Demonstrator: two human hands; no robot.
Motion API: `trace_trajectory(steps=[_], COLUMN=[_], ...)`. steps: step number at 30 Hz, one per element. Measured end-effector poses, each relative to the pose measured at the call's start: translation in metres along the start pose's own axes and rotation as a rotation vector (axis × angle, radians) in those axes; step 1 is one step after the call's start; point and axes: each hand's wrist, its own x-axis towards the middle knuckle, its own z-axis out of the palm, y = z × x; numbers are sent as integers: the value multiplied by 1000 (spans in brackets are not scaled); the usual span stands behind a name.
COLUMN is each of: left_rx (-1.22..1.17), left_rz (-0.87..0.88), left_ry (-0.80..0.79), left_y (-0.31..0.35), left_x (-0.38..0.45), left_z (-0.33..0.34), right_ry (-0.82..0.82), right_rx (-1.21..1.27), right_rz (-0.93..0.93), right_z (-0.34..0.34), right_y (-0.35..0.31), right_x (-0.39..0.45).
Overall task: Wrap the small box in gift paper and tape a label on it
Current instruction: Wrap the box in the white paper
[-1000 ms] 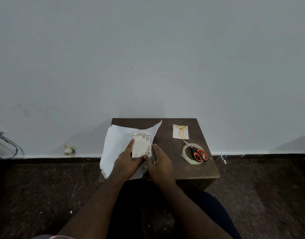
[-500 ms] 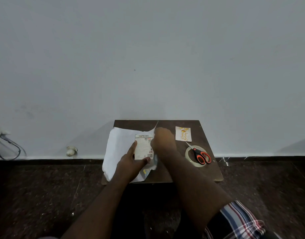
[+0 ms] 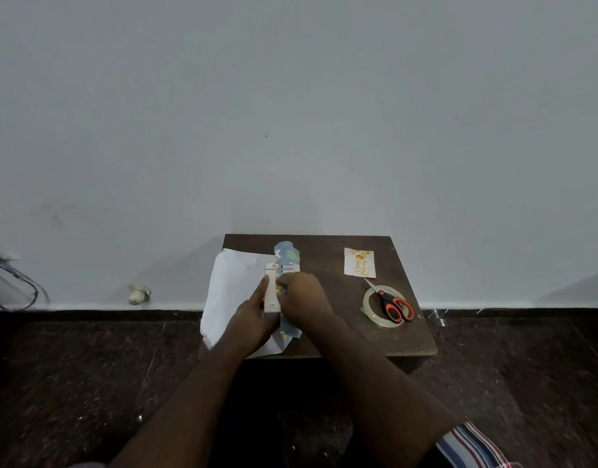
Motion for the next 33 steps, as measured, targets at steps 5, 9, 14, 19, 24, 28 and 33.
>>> trace_trajectory(steps=[5, 9, 14, 19, 24, 28, 33], left_rx=[-176, -140, 64, 59, 74, 93, 91], left_rz=[-106, -93, -3, -76, -75, -85, -75], left_ry=[-34, -31, -29, -32, -25, -21, -19], left_y=[5, 8, 16, 11, 15, 17, 16], left_x=[4, 3, 6, 14, 9, 8, 8], left_z=[-5, -7, -7, -10, -7, -4, -2], right_ry=[21, 47, -40, 118, -20, 131, 320], right_rx=[33, 21, 80, 564, 697, 414, 389], right_rz=[12, 41, -72, 209, 160, 111, 171], right_z=[3, 1, -9, -6, 39, 58, 68], right_y=[3, 8, 16, 50, 56, 36, 25], right_x=[-4, -6, -7, -25, -59, -60, -60])
